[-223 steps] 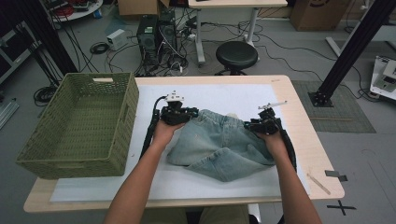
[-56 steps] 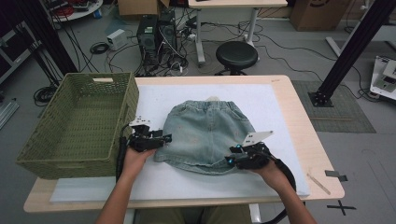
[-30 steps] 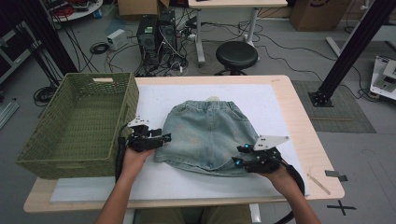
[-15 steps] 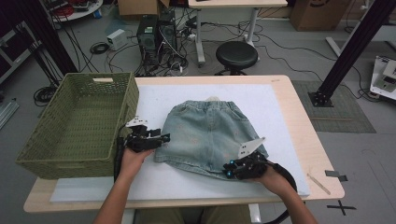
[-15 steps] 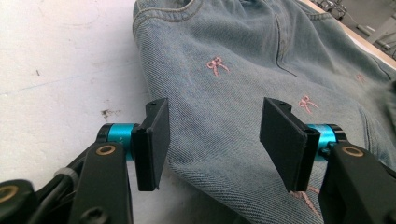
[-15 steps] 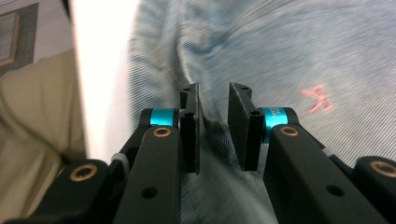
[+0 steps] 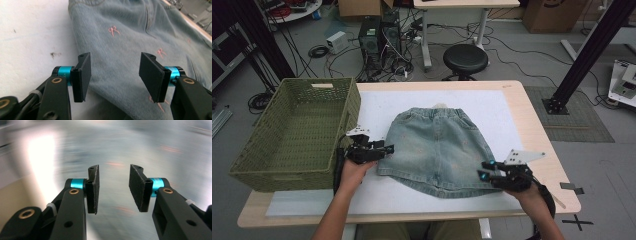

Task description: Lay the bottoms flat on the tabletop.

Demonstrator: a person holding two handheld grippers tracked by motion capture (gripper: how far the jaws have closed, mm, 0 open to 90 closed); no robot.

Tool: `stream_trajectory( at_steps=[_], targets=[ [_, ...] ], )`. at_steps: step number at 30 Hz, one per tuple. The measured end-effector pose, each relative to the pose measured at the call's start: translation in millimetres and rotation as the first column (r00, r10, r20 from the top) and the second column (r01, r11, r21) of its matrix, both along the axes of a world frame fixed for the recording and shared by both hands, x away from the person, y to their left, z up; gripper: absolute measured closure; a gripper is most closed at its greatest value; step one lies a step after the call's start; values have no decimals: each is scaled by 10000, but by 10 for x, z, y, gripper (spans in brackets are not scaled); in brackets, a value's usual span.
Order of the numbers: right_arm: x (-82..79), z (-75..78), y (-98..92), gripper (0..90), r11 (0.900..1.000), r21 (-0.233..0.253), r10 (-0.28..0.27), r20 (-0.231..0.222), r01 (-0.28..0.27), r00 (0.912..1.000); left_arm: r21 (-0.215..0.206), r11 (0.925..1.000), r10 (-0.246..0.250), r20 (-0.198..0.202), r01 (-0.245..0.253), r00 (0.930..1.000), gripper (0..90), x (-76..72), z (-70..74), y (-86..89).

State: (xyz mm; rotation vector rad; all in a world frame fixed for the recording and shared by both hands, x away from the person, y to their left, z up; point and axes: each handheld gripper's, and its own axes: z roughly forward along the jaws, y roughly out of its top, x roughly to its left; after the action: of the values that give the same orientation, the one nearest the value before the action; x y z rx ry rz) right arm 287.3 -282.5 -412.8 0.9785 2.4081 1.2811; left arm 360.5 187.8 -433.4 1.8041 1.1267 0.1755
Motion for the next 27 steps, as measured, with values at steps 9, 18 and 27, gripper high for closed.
stream_trajectory(
  at_steps=[9, 18, 27],
  targets=[
    [191, -301, -34, 651, 9487, -2349, -2263, -362, 2118, 9734, 653, 9978, -133, -18, 134, 9999, 882, -101, -44, 21],
    [368, -191, -94, 886, 9182, -2197, -3095, 1213, 3295, 9431, 1189, 9861, 966, 1572, -1160, 9828, 880, -4, 63, -113],
    [408, -219, -120, 670, 9281, -1554, -3272, 930, 3383, 9404, 359, 9945, 941, 1059, -983, 9899, 534, -73, 38, -5]
  ],
)
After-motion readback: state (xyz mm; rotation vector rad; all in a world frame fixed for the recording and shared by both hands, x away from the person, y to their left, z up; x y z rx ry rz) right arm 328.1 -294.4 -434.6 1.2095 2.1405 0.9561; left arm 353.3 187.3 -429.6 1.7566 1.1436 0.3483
